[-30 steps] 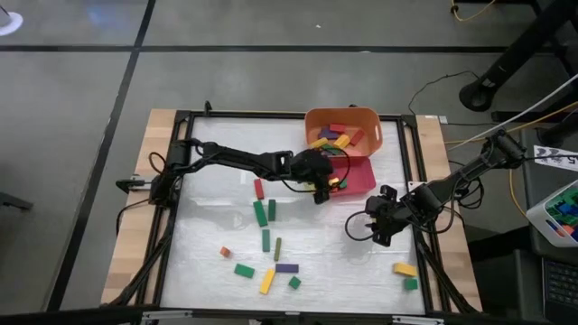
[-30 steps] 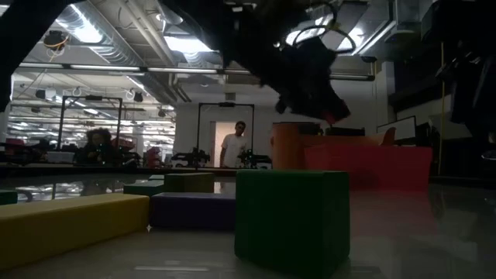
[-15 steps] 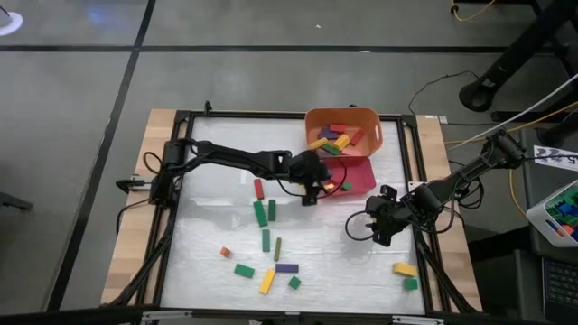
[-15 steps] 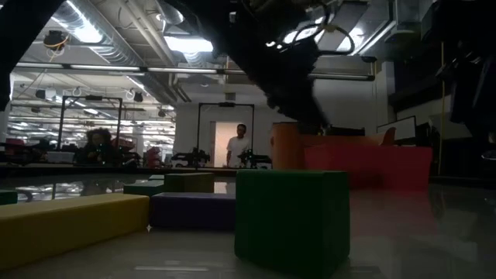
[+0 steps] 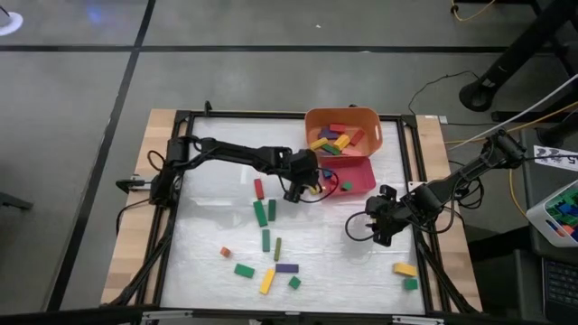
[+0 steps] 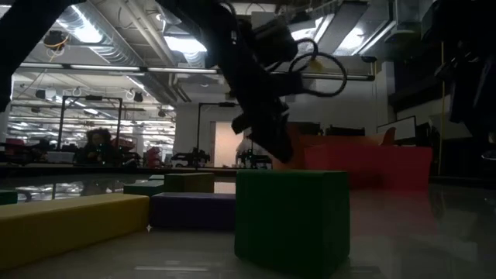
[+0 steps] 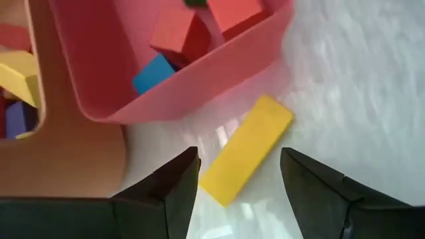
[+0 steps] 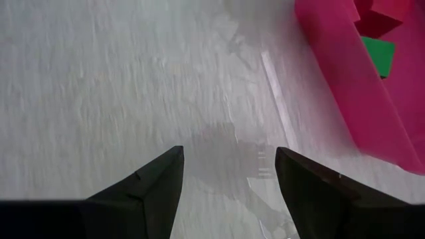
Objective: Sort blocks by size
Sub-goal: Put the yellow rectangle block into the orange bin
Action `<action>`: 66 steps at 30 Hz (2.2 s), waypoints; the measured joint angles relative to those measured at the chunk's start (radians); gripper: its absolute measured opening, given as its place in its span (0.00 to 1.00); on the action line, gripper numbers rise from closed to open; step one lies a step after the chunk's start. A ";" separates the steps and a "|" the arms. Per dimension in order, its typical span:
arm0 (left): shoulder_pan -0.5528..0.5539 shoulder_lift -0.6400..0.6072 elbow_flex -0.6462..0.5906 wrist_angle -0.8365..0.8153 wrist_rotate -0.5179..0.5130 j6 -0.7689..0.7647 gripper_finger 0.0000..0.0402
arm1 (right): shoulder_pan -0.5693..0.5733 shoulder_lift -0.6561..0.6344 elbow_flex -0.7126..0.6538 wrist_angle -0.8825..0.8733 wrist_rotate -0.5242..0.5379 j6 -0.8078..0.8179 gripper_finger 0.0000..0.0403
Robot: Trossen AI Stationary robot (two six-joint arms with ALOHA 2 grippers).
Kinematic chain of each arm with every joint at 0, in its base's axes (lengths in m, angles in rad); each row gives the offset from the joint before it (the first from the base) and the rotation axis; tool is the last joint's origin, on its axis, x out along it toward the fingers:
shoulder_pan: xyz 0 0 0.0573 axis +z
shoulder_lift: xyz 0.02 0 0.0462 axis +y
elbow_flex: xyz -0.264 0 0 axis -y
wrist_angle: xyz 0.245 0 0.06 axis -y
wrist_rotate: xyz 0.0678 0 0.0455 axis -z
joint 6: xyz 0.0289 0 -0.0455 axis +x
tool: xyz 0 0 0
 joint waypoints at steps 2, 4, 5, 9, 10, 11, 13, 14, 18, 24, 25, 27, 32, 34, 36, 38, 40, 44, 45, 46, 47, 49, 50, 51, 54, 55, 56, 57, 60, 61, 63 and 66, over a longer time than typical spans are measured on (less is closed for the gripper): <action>0.019 0.014 0.000 0.000 0.033 0.000 0.49 | 0.000 0.000 0.000 0.000 0.000 0.000 0.59; 0.036 0.032 0.000 0.011 0.069 0.000 0.49 | 0.000 0.000 0.000 0.000 0.000 0.000 0.59; 0.045 0.039 0.000 0.020 0.088 0.000 0.49 | 0.000 0.000 0.000 0.000 0.000 0.000 0.59; 0.073 0.058 0.000 0.039 0.163 -0.005 0.49 | 0.000 0.000 0.000 0.000 0.000 0.000 0.59; 0.078 0.062 0.000 0.035 0.180 -0.005 0.49 | 0.000 0.000 0.000 0.000 0.000 0.001 0.59; 0.082 0.066 0.000 0.030 0.194 -0.005 0.49 | 0.000 0.000 0.000 0.000 -0.001 0.001 0.59; 0.088 0.068 0.000 0.016 0.216 0.000 0.49 | 0.000 0.000 0.000 0.000 -0.002 0.001 0.59; 0.091 0.068 0.000 0.005 0.220 0.001 0.49 | 0.000 0.000 0.000 0.000 -0.002 0.001 0.59; 0.093 0.068 0.000 -0.019 0.224 0.003 0.49 | 0.000 0.000 0.000 0.000 -0.002 0.000 0.59; 0.082 0.068 0.000 -0.083 0.223 -0.015 0.49 | 0.000 0.000 0.000 0.000 -0.003 0.002 0.59; 0.077 0.068 0.000 -0.089 0.220 -0.022 0.49 | 0.000 0.000 0.000 0.000 -0.003 0.002 0.59; 0.066 0.068 0.000 -0.094 0.209 -0.037 0.49 | 0.000 0.000 0.000 0.000 -0.007 0.002 0.59; 0.042 0.067 0.000 -0.080 0.118 -0.051 0.49 | 0.000 0.000 0.000 0.000 -0.010 0.003 0.59; 0.036 0.067 0.000 -0.080 0.102 -0.058 0.47 | 0.000 0.000 0.000 0.001 -0.015 0.004 0.59; 0.032 0.067 0.000 -0.080 0.100 -0.058 0.43 | 0.000 0.000 0.000 0.001 -0.036 0.004 0.59; 0.031 0.067 0.000 -0.080 0.100 -0.060 0.36 | 0.000 0.000 0.000 0.001 -0.059 0.005 0.59; 0.026 0.067 0.000 -0.080 0.099 -0.070 0.28 | 0.000 0.000 0.000 0.001 -0.085 0.004 0.59; 0.020 0.065 0.000 -0.079 0.095 -0.133 0.20 | 0.001 0.000 0.000 0.001 -0.160 0.005 0.59; 0.018 0.063 0.000 -0.083 0.096 -0.153 0.20 | 0.001 0.000 0.000 0.001 -0.181 0.008 0.59; 0.015 0.061 0.000 -0.088 0.099 -0.169 0.20 | 0.001 0.000 0.000 0.001 -0.200 0.016 0.59; 0.012 0.055 0.000 -0.096 0.105 -0.185 0.20 | 0.001 0.000 0.000 0.001 -0.219 0.029 0.59; 0.006 0.038 -0.001 -0.107 0.131 -0.196 0.20 | 0.001 0.000 0.000 0.001 -0.247 0.048 0.59; 0.002 0.023 -0.001 -0.113 0.148 -0.196 0.20 | 0.001 0.000 0.000 0.001 -0.258 0.056 0.59; -0.001 0.007 -0.001 -0.119 0.162 -0.195 0.20 | 0.001 0.000 0.000 0.000 -0.266 0.060 0.59; -0.009 -0.055 0.000 -0.116 0.186 -0.201 0.20 | 0.001 0.000 0.000 -0.001 -0.274 0.063 0.59; -0.011 -0.074 0.000 -0.110 0.187 -0.197 0.20 | 0.001 0.000 0.000 -0.001 -0.274 0.063 0.59; -0.012 -0.093 0.000 -0.098 0.187 -0.186 0.20 | 0.001 0.000 0.000 -0.002 -0.274 0.062 0.59; -0.011 -0.114 0.000 -0.082 0.184 -0.179 0.20 | 0.001 0.000 0.000 -0.001 -0.274 0.062 0.59; 0.004 -0.154 0.000 0.037 0.158 -0.148 0.22 | 0.001 0.000 0.000 0.000 -0.273 0.058 0.59; 0.012 -0.156 0.000 0.091 0.144 -0.137 0.22 | 0.001 0.000 0.000 0.000 -0.273 0.058 0.59; 0.037 -0.154 0.000 0.203 0.109 -0.125 0.23 | 0.001 0.000 0.000 0.001 -0.274 0.057 0.59; 0.083 -0.133 0.000 0.385 0.054 -0.090 0.22 | 0.001 0.000 0.000 0.000 -0.286 0.057 0.59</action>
